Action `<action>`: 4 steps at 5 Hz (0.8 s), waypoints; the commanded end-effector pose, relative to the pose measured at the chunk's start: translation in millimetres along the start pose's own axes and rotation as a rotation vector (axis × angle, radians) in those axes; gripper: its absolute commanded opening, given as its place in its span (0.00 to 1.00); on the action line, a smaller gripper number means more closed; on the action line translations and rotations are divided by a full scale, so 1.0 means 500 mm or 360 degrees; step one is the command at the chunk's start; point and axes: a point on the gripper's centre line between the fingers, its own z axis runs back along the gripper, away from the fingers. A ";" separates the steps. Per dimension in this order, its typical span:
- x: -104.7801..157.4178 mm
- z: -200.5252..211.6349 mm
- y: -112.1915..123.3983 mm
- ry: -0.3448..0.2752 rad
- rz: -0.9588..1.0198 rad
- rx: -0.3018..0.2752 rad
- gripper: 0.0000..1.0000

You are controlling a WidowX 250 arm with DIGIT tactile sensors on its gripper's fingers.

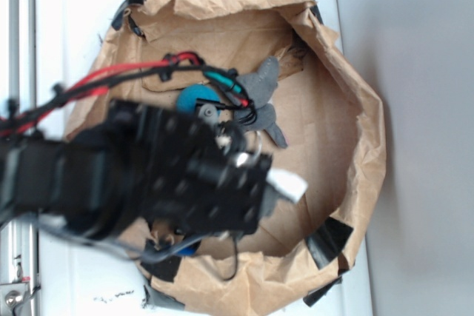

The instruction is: Grab the blue sponge.

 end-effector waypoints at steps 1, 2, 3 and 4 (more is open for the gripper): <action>0.010 0.039 -0.001 -0.0181 -0.0023 0.0104 0.00; 0.016 0.051 0.010 -0.0188 -0.0034 0.0051 0.00; 0.006 0.080 0.028 -0.0235 -0.0047 -0.0010 0.00; -0.011 0.127 0.063 -0.0303 0.0012 -0.0157 0.00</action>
